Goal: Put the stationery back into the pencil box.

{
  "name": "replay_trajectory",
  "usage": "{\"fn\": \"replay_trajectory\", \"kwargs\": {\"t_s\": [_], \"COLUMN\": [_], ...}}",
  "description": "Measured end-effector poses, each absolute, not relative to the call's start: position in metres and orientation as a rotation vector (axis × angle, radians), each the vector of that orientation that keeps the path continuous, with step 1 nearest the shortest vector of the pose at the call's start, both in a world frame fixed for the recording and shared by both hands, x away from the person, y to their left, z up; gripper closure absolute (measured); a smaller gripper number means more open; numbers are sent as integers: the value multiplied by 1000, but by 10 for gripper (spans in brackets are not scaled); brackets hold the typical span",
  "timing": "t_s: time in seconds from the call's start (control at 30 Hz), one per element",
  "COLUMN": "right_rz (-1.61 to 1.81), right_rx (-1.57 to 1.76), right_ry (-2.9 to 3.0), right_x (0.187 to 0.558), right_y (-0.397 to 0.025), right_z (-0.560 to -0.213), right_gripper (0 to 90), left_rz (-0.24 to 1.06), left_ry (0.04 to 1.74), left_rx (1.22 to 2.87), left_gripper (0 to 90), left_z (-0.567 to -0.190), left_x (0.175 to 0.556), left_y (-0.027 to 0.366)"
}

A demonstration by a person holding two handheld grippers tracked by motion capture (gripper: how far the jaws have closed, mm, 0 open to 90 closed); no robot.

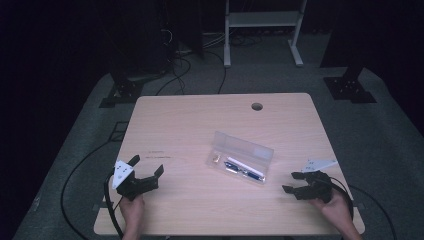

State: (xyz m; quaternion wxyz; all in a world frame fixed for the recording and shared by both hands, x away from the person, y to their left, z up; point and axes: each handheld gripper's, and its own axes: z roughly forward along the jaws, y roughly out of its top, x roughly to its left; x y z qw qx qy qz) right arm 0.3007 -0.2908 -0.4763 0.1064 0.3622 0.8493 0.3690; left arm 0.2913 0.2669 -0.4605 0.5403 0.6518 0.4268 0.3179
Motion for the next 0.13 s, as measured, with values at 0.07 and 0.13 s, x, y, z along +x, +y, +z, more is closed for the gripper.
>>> {"fn": "replay_trajectory", "kwargs": {"t_s": [0.07, 0.13], "right_rz": [1089, 1116], "right_rx": [1073, 1086], "right_ry": [2476, 2426], "right_x": [296, 290], "right_y": [-292, -294], "right_z": [-478, -481], "right_gripper": [302, 287], "left_rz": [758, 753], "left_ry": [1016, 1014], "left_rx": [1553, 1550], "left_gripper": [11, 11], "left_z": [-460, -460], "left_x": [291, 291], "left_y": [267, 266]}}
